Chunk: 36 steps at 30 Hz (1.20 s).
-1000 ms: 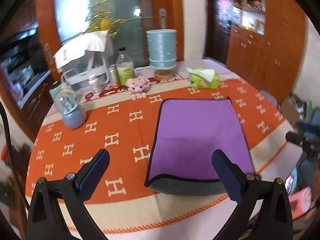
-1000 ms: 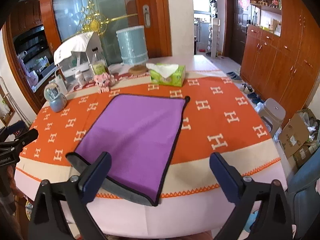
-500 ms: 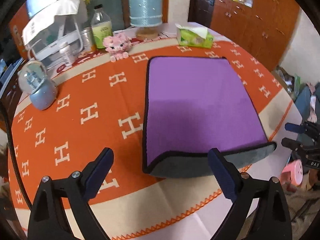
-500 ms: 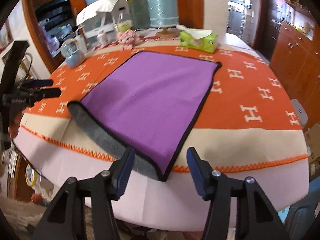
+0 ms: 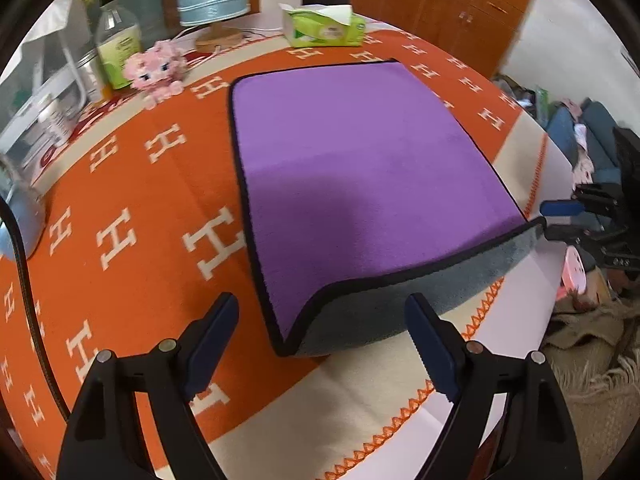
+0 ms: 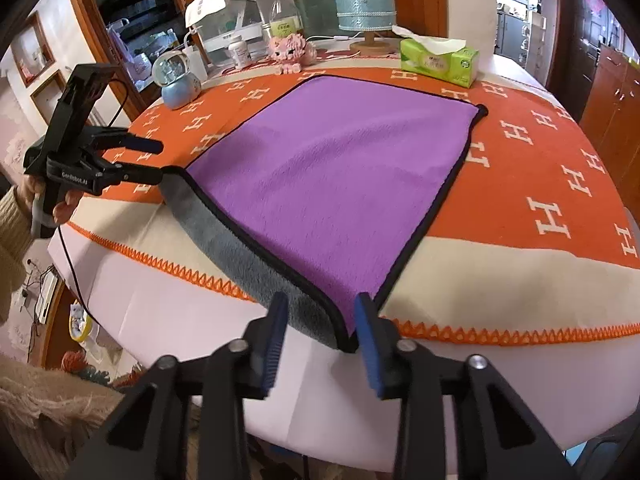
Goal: Fold towel
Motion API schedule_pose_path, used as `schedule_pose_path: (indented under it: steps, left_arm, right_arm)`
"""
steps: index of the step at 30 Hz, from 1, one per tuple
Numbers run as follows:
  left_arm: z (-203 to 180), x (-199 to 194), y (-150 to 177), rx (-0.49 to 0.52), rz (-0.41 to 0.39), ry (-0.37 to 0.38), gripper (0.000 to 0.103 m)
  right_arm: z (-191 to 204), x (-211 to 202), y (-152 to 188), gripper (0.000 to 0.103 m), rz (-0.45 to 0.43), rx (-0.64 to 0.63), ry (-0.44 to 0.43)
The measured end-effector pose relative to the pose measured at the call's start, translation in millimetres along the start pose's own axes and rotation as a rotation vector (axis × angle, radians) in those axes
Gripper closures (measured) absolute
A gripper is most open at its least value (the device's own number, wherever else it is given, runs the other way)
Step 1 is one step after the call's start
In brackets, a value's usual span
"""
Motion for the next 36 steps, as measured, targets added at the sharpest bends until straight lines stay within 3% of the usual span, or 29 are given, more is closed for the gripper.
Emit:
schedule_pose_path:
  steps: [9,20,36]
  left_arm:
    - [-13,11,2,0.066,0.08,0.05,0.038]
    - [2,20,10,0.025,0.137,0.064,0.048]
    - [3,25,14,0.027,0.172,0.057,0.088]
  right_arm:
    - [3,1,1,0.081,-0.004,-0.054,0.003]
    - [3,2,0,0.085,-0.002,-0.085,0.013]
    - [5,4,-1,0.092,-0.003,-0.095,0.022]
Point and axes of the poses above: each gripper's, at about its wrist camera, not at the fingertips, and x roughly the way its jaws point, z to its left, y to its underside, the point moved 10 cm from there along x, roughly the way its jaws point, and after that the axes turned 12 degrees about y, right-handed, at the moved point
